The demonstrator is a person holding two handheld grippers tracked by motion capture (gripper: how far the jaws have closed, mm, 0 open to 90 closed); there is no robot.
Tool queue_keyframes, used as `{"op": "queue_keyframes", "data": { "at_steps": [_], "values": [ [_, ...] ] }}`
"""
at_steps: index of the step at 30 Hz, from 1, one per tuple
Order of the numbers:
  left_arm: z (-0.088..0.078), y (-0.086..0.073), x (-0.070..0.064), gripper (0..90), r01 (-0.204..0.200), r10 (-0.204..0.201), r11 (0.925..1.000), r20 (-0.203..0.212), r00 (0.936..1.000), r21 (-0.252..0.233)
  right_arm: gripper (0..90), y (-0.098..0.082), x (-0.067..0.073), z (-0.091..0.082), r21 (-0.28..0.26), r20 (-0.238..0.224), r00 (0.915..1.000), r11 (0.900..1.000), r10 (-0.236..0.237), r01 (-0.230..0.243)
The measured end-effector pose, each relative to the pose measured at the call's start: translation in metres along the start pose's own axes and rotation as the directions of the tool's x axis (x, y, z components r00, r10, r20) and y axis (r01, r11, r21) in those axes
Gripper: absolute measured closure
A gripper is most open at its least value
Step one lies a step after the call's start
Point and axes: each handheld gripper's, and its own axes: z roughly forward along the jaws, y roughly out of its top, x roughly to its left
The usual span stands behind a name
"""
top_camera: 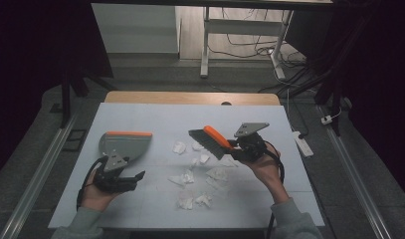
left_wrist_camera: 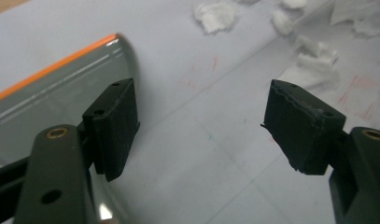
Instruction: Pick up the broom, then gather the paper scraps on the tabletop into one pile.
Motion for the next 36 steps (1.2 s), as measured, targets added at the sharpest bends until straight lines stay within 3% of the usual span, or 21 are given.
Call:
{"op": "queue_keyframes", "data": {
  "at_steps": [6,12,17,26,30,32,36],
  "values": [
    [-0.006,-0.018,0.012,27.4,0.06,-0.06,0.9982,-0.013,0.9981,-0.004,67.5,-0.004,-0.008,-0.003,-0.007,0.039,0.9984,0.999,0.041,-0.04],
    [-0.007,-0.023,0.018,27.3,0.095,-0.095,0.9955,-0.024,0.9952,-0.008,67.4,-0.007,-0.012,-0.003,-0.005,0.065,0.9967,0.999,0.05,-0.05],
    [-0.002,-0.023,0.018,26.6,0.087,-0.087,0.9961,-0.02,0.996,0.011,67.4,-0.009,-0.016,-0.006,-0.008,0.084,0.9948,0.998,0.057,-0.057],
    [0.006,-0.02,0.018,26.4,0.074,-0.074,0.9973,-0.005,0.9973,0.002,67.4,-0.008,-0.019,-0.003,0.012,0.114,0.9915,0.998,0.063,-0.065],
    [0.006,-0.022,0.02,26.3,0.083,-0.083,0.9965,0.016,0.9964,-0.005,67.4,-0.003,-0.025,-0.002,0.025,0.146,0.9861,0.996,0.079,-0.083],
    [0.007,-0.022,0.02,26.4,0.07,-0.07,0.9975,0.008,0.9975,-0.006,67.5,0.001,-0.029,-0.004,0.025,0.164,0.982,0.995,0.094,-0.099],
    [0.007,-0.022,0.019,26.2,0.054,-0.054,0.9985,0.012,0.9985,-0.014,67.5,0.018,-0.045,0.004,0.108,0.209,0.9743,0.988,0.084,-0.108]
  ]
}}
